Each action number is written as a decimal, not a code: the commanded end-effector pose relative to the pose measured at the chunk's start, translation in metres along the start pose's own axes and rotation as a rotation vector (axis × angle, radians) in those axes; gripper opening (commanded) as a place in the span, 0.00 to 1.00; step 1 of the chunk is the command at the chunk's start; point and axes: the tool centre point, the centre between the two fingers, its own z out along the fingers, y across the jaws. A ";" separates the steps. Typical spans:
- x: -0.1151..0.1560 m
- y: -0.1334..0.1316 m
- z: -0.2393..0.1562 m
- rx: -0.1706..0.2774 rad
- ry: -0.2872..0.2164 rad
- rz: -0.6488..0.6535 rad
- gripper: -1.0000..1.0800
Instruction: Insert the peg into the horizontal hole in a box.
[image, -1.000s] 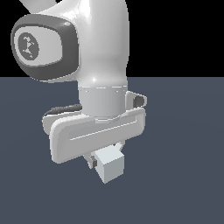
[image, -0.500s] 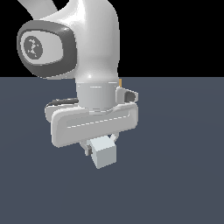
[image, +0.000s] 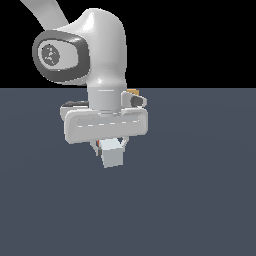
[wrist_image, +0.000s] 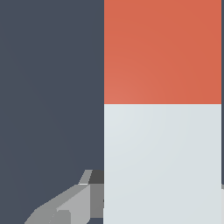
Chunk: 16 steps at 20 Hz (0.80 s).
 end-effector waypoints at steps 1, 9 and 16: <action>0.017 0.004 -0.005 -0.004 -0.001 0.040 0.00; 0.068 0.018 -0.013 -0.004 -0.001 0.156 0.00; 0.097 0.029 -0.018 -0.004 -0.001 0.223 0.00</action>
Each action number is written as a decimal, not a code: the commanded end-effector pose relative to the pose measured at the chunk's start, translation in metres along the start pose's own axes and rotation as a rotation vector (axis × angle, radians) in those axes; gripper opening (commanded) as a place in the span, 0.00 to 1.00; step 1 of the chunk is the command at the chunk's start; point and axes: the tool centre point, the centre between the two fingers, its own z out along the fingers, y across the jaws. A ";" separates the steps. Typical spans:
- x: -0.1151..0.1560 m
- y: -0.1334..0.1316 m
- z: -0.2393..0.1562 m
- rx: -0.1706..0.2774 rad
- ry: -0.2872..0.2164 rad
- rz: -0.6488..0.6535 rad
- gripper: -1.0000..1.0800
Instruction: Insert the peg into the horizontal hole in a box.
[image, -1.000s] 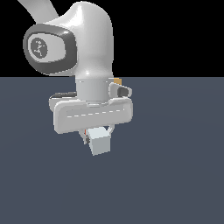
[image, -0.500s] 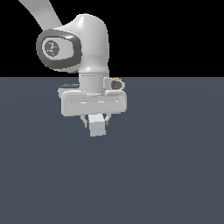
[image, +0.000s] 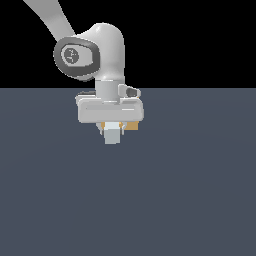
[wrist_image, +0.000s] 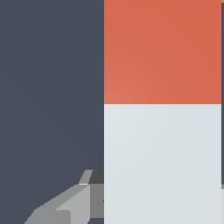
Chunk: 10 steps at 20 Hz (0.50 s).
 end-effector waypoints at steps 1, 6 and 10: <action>0.008 0.003 -0.003 -0.004 0.000 0.021 0.00; 0.017 0.006 -0.005 -0.004 0.000 0.042 0.00; 0.018 0.007 -0.005 -0.004 0.000 0.045 0.00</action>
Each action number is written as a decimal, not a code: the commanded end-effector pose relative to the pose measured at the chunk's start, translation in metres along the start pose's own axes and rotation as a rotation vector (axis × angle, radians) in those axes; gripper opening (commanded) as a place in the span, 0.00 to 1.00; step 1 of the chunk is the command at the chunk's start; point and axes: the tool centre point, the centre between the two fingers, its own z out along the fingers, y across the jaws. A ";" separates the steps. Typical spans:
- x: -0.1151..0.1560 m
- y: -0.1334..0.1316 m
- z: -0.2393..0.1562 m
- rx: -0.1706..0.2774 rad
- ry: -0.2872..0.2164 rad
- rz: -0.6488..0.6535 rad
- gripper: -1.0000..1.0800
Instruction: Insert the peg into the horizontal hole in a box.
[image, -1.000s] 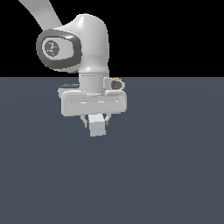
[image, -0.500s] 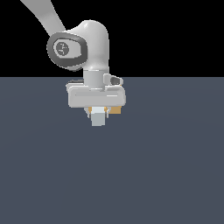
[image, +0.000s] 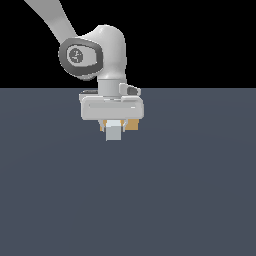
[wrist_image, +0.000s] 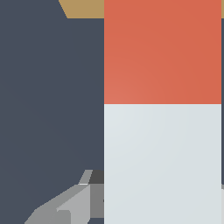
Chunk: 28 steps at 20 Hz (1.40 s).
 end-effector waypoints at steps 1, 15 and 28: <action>0.000 0.002 -0.002 -0.004 0.000 0.002 0.00; 0.010 0.002 -0.002 -0.003 0.001 0.002 0.00; 0.093 0.002 -0.004 -0.006 0.002 0.002 0.00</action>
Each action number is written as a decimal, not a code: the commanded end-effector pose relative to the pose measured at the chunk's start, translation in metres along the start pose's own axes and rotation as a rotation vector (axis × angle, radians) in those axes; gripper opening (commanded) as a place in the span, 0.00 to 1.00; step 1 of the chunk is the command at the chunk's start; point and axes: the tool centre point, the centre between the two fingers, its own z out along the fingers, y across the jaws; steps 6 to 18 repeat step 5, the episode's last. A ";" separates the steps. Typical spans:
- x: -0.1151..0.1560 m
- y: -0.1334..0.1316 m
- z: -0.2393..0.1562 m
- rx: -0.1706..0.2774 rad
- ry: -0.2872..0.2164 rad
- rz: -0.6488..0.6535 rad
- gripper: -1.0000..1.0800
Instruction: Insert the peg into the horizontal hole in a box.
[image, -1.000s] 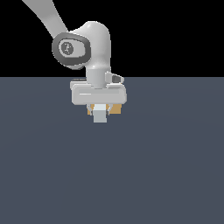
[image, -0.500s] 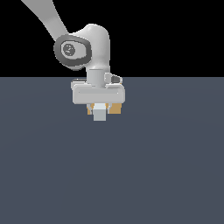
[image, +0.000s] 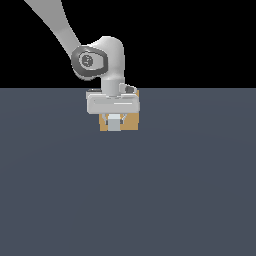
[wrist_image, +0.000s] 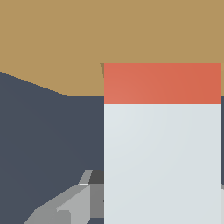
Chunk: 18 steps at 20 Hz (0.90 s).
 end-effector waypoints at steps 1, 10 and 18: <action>0.010 0.002 -0.002 -0.004 0.001 0.002 0.00; 0.015 0.003 -0.002 -0.004 0.001 0.002 0.00; 0.015 0.003 -0.002 -0.004 0.001 0.002 0.00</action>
